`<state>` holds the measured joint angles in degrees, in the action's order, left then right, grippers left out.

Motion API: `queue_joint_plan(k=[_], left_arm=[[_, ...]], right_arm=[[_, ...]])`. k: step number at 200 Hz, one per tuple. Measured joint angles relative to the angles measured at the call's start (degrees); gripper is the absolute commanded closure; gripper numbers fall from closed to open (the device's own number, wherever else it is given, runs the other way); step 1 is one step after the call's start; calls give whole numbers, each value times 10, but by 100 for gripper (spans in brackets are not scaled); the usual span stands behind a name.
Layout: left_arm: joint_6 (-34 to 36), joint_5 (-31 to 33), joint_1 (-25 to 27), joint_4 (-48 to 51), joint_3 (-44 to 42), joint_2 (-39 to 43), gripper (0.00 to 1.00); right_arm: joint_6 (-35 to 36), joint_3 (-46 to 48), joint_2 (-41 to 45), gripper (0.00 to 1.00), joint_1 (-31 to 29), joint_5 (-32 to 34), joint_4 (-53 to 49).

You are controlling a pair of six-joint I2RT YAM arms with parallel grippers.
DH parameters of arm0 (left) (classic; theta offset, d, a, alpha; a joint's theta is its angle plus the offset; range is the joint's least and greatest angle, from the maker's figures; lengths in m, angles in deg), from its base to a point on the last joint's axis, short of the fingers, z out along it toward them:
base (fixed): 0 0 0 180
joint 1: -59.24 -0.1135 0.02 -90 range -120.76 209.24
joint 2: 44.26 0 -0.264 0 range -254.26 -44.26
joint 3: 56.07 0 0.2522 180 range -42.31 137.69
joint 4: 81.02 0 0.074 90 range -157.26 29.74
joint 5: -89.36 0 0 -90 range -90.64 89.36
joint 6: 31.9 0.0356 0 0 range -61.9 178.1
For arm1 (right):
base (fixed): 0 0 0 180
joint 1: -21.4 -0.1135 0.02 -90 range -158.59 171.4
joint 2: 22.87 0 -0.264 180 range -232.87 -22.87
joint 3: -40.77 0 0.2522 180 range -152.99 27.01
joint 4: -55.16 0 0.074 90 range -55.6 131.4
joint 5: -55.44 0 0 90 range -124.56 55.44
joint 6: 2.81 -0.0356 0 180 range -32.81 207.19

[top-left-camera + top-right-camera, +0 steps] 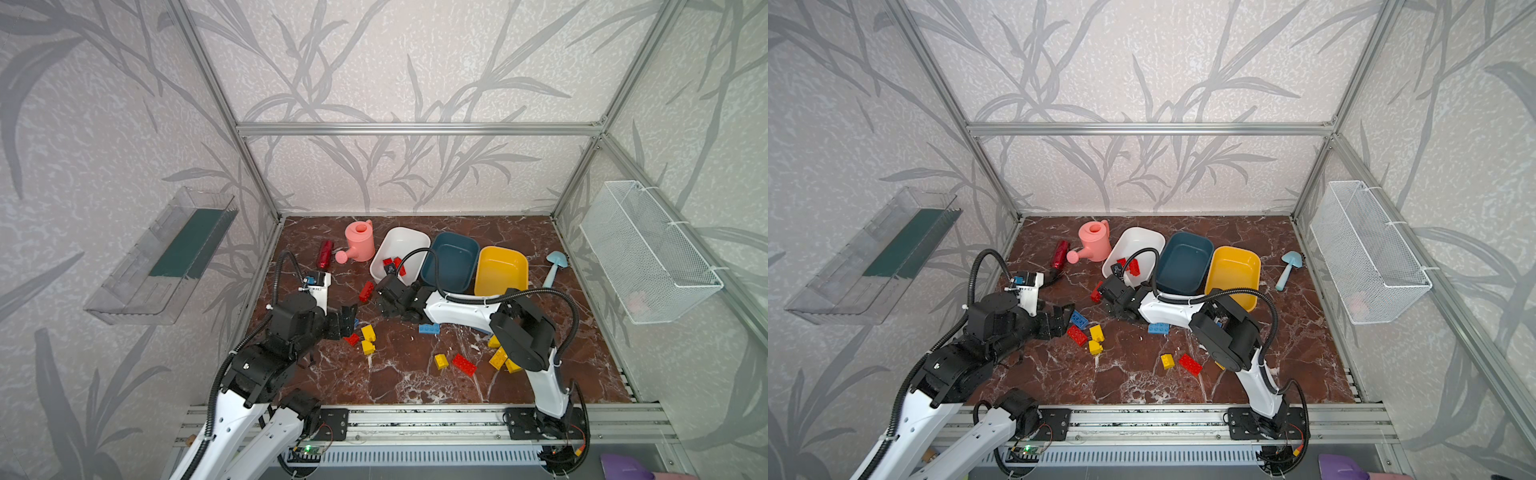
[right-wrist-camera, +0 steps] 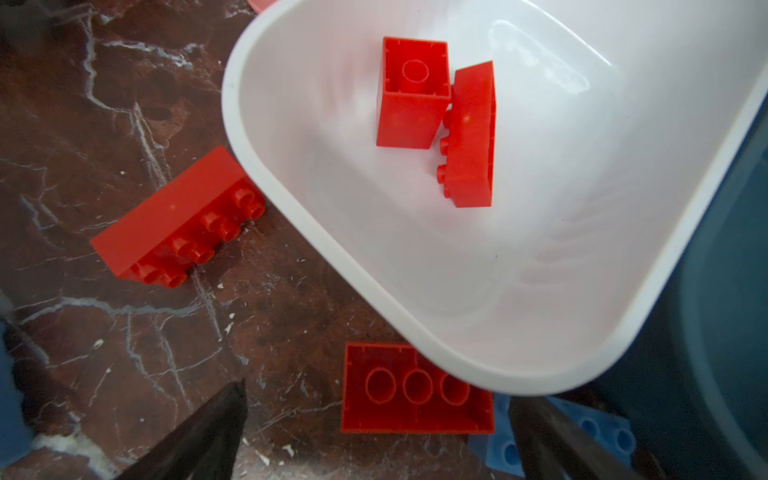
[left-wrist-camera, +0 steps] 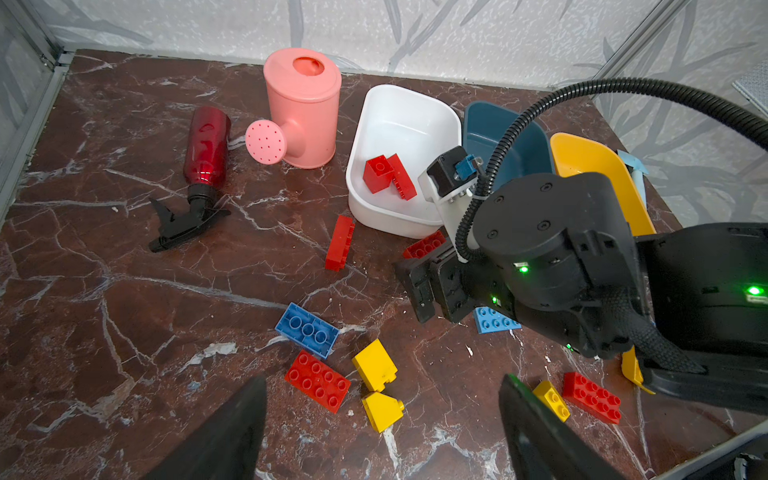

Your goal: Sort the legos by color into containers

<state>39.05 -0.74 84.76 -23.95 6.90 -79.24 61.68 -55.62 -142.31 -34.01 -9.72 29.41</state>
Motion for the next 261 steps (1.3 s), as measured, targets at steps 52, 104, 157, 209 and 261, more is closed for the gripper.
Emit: queue_joint_plan(k=[52, 104, 157, 209, 261], left_arm=[[0, 0, 0, 0, 0, 0, 13], [0, -1, 0, 0, -1, 0, 13], [0, -1, 0, 0, -1, 0, 13], [0, -3, 0, 0, -1, 0, 13], [0, -5, 0, 0, -1, 0, 13]], right_arm=[[0, -9, -23, 1, 3, -12, -4], [-2, -16, -36, 1, 9, -20, -4], [-2, -17, -37, 1, 10, -20, -4], [2, -11, -22, 1, 12, -16, -5], [0, -10, -23, 1, 20, -12, -10]])
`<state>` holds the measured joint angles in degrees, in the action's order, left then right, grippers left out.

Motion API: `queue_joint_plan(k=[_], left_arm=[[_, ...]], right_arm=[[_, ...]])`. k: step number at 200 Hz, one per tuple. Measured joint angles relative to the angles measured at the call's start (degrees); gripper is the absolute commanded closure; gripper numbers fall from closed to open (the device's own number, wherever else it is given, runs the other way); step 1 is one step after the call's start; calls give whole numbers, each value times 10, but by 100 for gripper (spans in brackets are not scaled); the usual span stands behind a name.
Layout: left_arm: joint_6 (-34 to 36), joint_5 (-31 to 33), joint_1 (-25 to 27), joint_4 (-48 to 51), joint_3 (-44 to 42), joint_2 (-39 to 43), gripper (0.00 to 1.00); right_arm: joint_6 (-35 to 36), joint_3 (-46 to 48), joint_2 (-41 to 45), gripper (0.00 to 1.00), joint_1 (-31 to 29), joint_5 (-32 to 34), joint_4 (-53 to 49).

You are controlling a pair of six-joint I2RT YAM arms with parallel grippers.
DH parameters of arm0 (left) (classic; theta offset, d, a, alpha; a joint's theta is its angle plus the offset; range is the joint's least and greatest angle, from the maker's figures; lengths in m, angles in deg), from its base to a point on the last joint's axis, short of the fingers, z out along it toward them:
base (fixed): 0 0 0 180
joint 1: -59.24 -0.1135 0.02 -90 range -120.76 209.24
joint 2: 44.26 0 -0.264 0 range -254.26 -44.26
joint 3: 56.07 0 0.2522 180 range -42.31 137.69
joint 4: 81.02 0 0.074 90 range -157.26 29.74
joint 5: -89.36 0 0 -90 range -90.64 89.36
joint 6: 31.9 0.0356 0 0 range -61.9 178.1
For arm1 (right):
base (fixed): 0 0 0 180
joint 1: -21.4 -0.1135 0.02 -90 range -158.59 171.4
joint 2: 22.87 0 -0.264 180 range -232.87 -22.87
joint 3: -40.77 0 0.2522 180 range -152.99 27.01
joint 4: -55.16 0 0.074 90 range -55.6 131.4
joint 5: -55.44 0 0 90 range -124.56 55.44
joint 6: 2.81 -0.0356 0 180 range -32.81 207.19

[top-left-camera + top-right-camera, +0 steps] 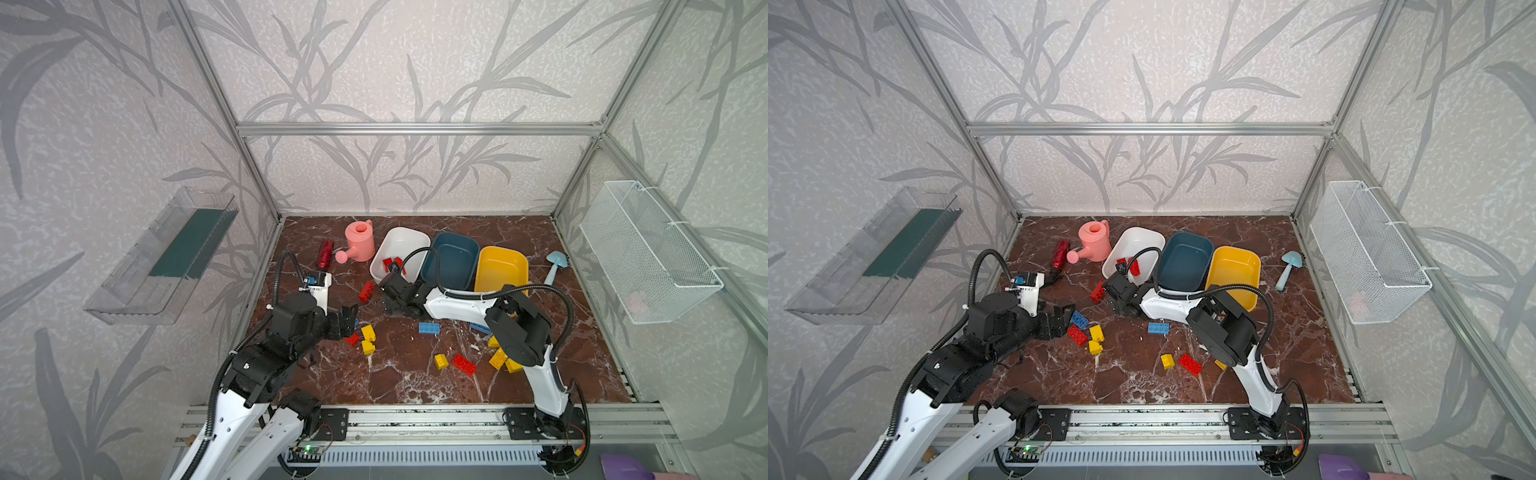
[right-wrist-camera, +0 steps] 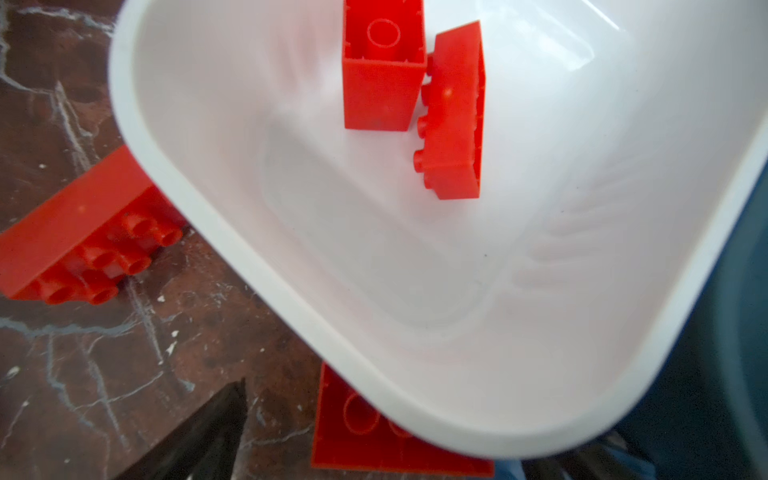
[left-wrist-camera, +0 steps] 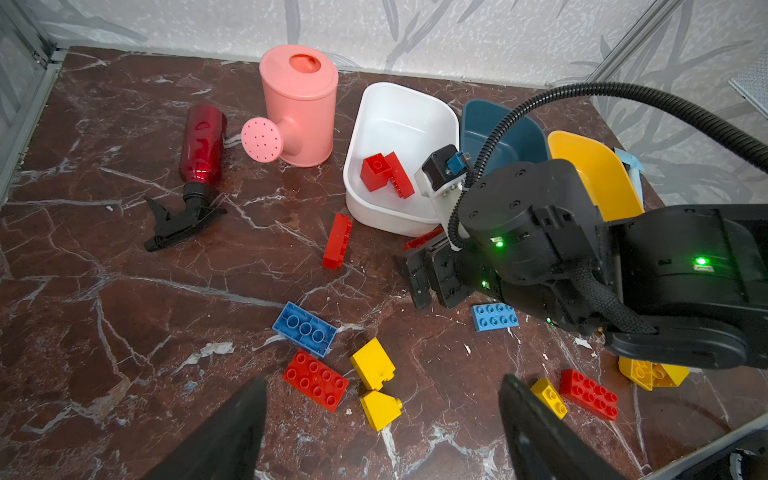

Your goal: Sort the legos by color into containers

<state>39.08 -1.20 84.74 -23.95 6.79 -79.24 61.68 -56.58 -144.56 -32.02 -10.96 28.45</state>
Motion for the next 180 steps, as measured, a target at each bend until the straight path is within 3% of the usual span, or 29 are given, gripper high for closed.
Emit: queue_joint_plan(k=[58, 99, 133, 180], left_arm=[[0, -1, 0, 0, -1, -3, 13], [0, -2, 0, 0, -1, -5, 13], [0, -2, 0, 0, -1, -5, 13], [0, -2, 0, 0, -2, -5, 13]], right_arm=[[-2, 0, -3, 1, 10, -5, -2], [-1, -8, -19, 12, 12, -9, -2], [2, -20, -31, 28, 13, -13, 0], [4, -22, -31, 35, 10, -20, -2]])
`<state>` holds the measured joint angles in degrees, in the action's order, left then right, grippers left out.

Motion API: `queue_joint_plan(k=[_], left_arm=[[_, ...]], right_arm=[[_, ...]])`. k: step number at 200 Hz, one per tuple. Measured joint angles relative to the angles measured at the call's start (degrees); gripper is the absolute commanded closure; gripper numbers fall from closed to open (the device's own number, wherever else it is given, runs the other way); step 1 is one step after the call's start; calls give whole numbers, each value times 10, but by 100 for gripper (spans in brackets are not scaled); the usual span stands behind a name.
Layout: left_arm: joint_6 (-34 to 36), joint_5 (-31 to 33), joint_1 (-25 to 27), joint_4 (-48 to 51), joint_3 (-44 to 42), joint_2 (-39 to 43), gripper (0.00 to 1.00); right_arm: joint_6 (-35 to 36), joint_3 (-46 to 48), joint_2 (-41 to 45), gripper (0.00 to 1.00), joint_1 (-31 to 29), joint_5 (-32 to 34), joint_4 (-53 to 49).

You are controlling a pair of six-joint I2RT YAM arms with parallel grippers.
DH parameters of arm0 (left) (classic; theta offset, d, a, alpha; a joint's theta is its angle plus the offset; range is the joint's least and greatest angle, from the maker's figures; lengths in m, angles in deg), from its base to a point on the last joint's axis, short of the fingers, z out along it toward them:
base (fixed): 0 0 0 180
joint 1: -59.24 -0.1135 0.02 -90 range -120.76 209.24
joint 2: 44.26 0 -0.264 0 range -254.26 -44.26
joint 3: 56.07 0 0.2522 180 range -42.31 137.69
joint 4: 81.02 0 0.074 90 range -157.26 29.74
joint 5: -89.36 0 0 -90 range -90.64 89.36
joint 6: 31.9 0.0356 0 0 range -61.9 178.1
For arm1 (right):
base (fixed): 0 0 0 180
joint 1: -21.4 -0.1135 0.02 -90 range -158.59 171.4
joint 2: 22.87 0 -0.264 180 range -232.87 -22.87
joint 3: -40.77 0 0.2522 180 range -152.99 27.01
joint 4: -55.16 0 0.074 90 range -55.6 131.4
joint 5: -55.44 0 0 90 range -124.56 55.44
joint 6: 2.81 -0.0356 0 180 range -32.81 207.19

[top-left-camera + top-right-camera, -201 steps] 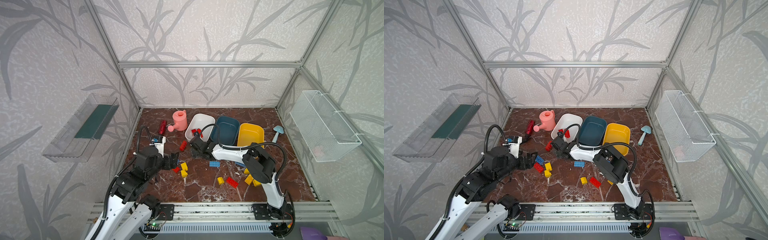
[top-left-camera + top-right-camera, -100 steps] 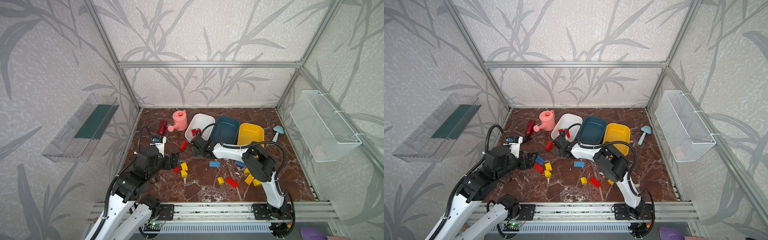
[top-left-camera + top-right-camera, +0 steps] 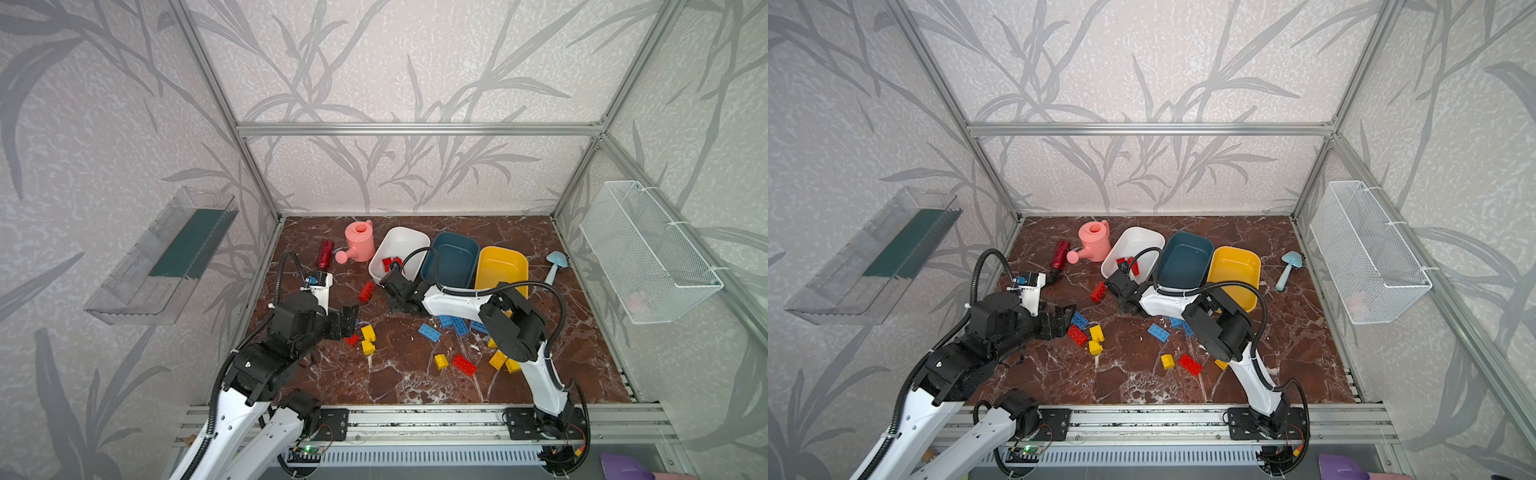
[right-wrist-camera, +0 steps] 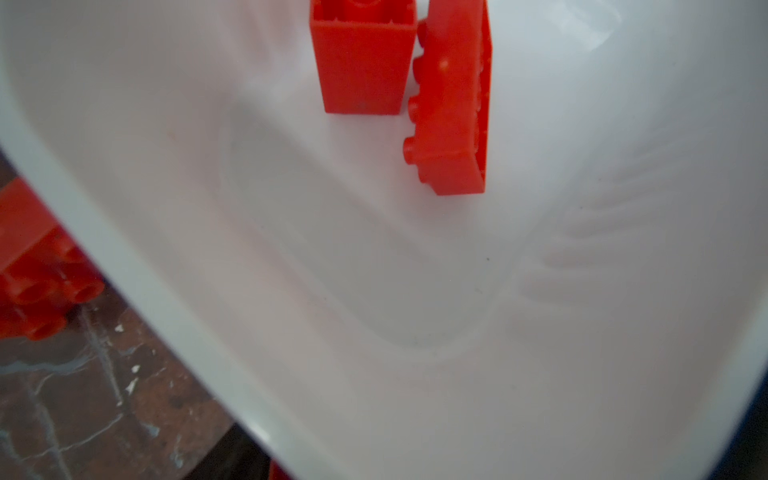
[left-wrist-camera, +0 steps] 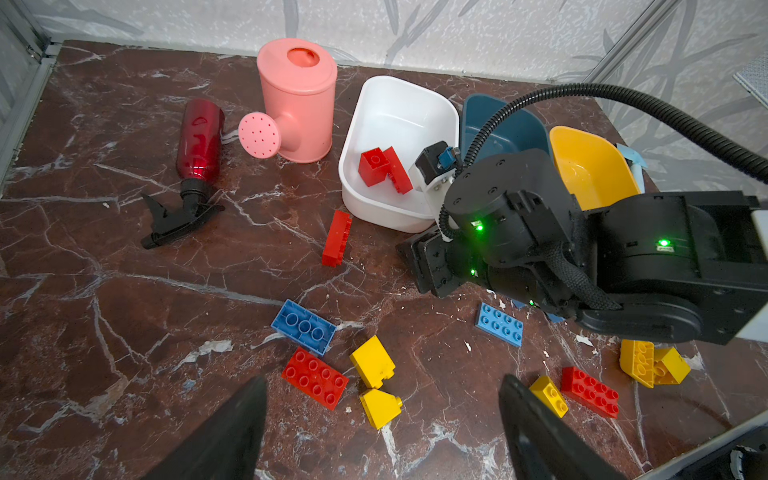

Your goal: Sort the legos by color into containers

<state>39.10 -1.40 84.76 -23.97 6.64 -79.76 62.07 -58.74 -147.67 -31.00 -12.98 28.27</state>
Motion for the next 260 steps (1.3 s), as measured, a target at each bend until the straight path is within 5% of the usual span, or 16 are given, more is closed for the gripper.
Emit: queue_joint_plan(k=[96, 155, 181, 219, 260], left_arm=[[0, 2, 0, 0, 0, 1, 13], [-1, 5, 0, 0, -1, -2, 12], [-1, 7, 0, 0, -1, -6, 13], [-1, 6, 0, 0, -1, -21, 13], [0, 11, -1, 0, 0, -49, 16]], right_arm=[[13, 25, 90, 42, -28, -45, -23], [36, -92, 84, 41, 32, -112, -52], [43, -162, 35, 36, 61, -129, -56], [51, -222, -32, 13, 87, -141, -82], [57, -240, -40, 7, 99, -144, -105]])
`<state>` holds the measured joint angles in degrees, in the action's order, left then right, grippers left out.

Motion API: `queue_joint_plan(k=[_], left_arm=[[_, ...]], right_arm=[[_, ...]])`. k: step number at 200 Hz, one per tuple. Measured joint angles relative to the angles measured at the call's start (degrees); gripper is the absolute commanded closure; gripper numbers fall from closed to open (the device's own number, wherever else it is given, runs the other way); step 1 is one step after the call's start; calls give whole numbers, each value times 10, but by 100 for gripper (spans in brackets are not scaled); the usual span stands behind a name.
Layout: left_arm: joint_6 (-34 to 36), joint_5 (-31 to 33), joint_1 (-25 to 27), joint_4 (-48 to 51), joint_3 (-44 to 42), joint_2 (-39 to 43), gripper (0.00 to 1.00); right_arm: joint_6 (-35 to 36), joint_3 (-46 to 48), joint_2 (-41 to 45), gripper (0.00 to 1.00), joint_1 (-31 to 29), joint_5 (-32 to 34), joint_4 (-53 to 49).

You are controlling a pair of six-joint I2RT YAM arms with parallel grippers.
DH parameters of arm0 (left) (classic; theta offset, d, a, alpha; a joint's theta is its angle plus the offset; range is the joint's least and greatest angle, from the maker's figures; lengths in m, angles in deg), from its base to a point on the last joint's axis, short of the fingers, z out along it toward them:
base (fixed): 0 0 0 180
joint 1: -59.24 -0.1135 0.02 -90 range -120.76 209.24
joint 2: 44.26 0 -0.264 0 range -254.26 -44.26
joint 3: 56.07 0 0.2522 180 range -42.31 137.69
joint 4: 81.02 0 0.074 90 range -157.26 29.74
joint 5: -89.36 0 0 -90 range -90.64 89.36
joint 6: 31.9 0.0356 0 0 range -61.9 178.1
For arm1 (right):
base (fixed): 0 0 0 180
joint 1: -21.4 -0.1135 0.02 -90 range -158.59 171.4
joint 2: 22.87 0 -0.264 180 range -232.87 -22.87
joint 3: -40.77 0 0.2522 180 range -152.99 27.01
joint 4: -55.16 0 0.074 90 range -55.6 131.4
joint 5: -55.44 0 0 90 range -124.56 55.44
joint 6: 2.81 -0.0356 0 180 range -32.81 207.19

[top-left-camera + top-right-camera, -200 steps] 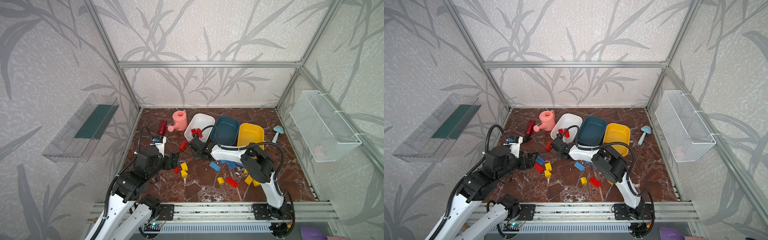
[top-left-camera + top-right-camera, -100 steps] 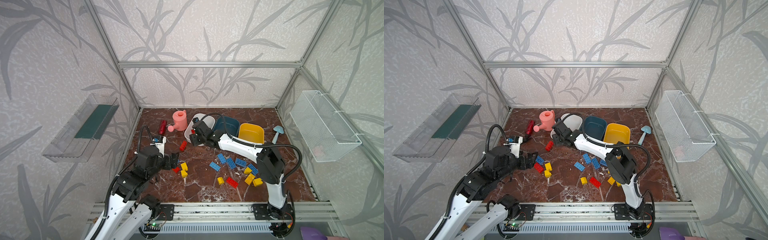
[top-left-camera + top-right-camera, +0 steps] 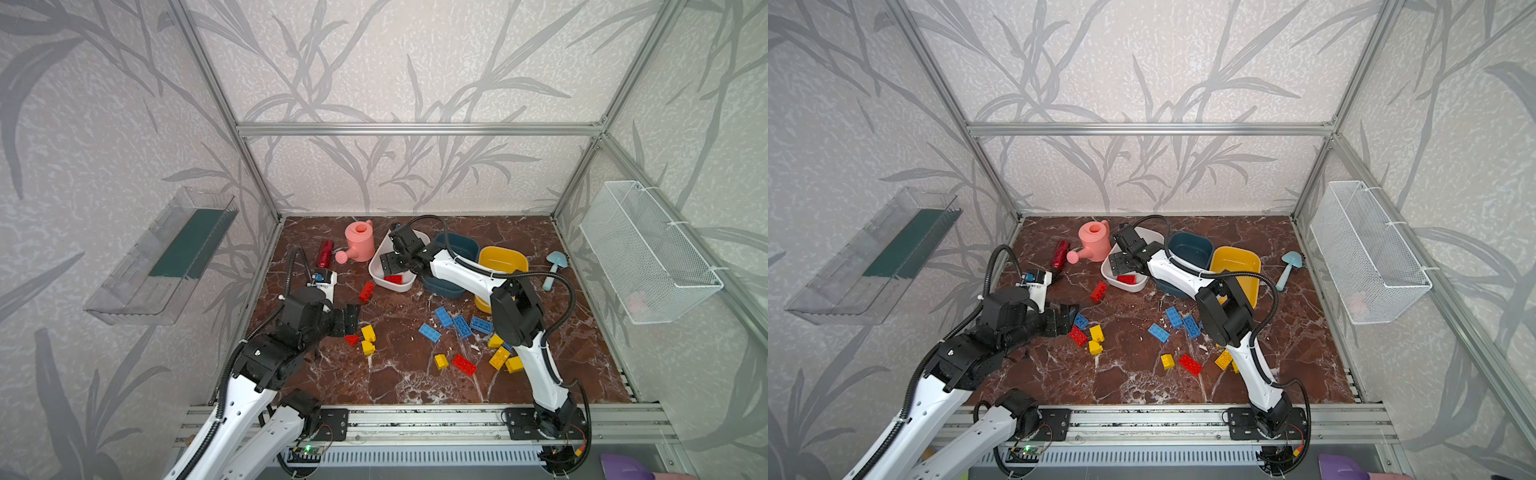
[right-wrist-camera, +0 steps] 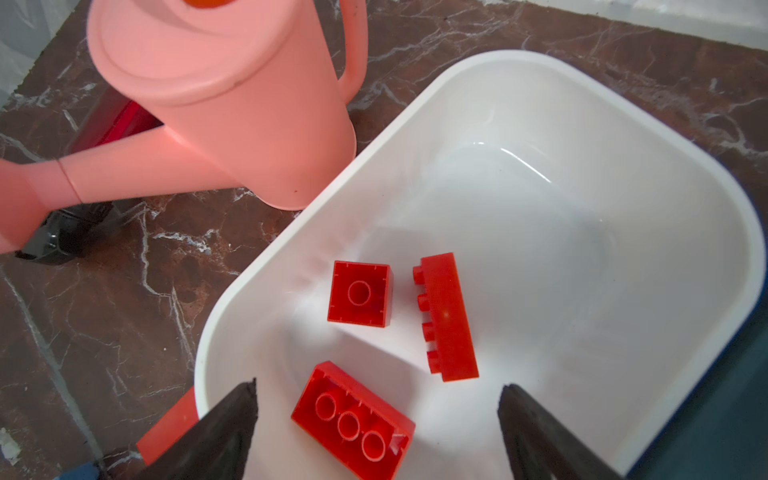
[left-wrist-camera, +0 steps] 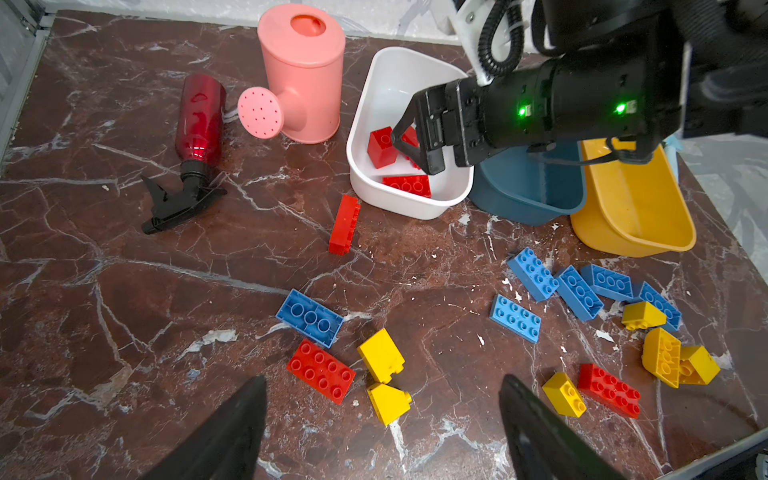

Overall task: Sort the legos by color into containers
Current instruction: 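Lift the red brick with the right gripper and drop it into the white tub, then grasp the long red brick with the left gripper while the right arm withdraws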

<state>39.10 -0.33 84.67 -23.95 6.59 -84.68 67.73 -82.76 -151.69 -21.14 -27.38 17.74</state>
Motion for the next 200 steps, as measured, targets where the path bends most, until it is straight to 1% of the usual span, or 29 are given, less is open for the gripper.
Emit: queue_joint_plan(k=[20, 42, 62, 89, 103, 118, 137, 151, 172, 192, 200], left_arm=[[3, 6, -2, 0, 0, -30, 19], [10, 4, -5, 5, 10, -79, 18], [15, -5, -7, 14, 31, -141, 18], [27, -9, -9, 21, 72, -228, 19], [35, -8, -11, 22, 93, -273, 19], [44, -7, -13, 27, 117, -320, 20], [59, -7, -15, 33, 151, -379, 22], [71, -3, -16, 39, 177, -425, 23], [84, 11, -17, 42, 206, -491, 28], [88, 16, -22, 40, 212, -539, 34], [89, 17, -25, 40, 213, -555, 35]], right_arm=[[3, 18, 31, 6, 2, 0, -2], [8, 107, 134, 6, 3, 1, 4], [10, 228, 271, 5, 4, -8, 31], [6, 418, 481, 4, 7, -29, 91], [-2, 515, 573, 3, 7, -43, 116], [-10, 605, 647, 3, 7, -58, 136], [-22, 697, 712, 3, 7, -73, 149], [-31, 748, 744, 3, 7, -83, 161], [-45, 796, 776, 3, 7, -103, 181], [-61, 827, 800, 3, 7, -129, 210], [-69, 839, 810, 3, 7, -139, 224]])
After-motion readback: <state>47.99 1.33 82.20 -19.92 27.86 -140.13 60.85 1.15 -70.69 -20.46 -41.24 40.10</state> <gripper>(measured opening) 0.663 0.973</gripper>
